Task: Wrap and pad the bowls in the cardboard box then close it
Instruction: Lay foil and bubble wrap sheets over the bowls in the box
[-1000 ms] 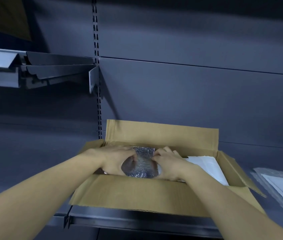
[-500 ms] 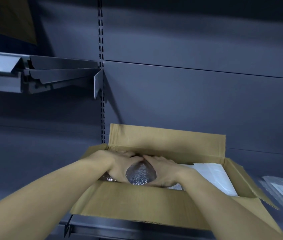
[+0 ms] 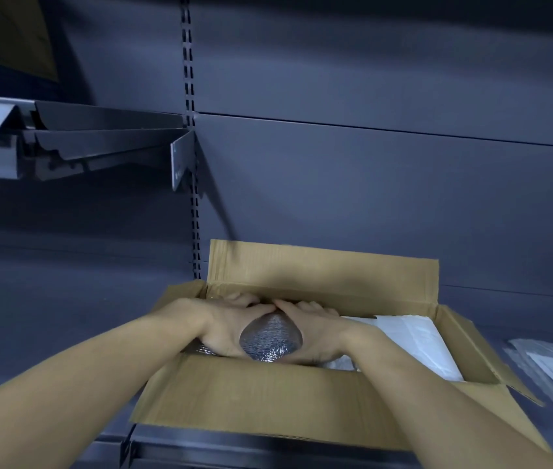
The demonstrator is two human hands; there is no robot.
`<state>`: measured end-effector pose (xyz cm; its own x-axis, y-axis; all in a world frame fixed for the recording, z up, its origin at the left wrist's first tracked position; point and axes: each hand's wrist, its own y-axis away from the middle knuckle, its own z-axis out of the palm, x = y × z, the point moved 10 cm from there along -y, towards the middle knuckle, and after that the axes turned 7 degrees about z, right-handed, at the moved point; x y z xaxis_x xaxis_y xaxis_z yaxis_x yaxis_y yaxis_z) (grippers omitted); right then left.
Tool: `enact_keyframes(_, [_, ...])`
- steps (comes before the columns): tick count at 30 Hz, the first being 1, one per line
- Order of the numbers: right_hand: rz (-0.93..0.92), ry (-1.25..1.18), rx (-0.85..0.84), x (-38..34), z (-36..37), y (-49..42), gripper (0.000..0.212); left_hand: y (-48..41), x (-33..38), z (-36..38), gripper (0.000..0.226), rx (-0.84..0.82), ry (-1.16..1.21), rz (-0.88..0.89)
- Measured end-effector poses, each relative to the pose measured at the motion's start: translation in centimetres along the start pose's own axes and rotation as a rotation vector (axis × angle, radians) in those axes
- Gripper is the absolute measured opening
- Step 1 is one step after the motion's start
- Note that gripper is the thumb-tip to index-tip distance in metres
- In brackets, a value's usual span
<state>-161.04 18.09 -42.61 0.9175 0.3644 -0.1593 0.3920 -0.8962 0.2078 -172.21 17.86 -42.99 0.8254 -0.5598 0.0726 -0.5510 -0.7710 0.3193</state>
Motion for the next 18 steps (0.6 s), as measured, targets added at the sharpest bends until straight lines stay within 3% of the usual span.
enact_keyframes(5, [-0.046, 0.050, 0.037, -1.1, -0.8, 1.5, 0.112, 1.0, 0.5, -0.6, 0.097, 0.143, 0.022, 0.057])
enact_keyframes(12, [-0.038, 0.064, 0.016, -2.2, -1.1, 1.9, 0.094, 3.4, -0.2, -2.2, 0.115, 0.321, 0.155, 0.075])
enact_keyframes(18, [-0.064, 0.086, 0.087, -3.4, -2.1, 1.7, 0.082, 5.5, -1.2, -3.1, 0.085, 0.435, 0.212, 0.080])
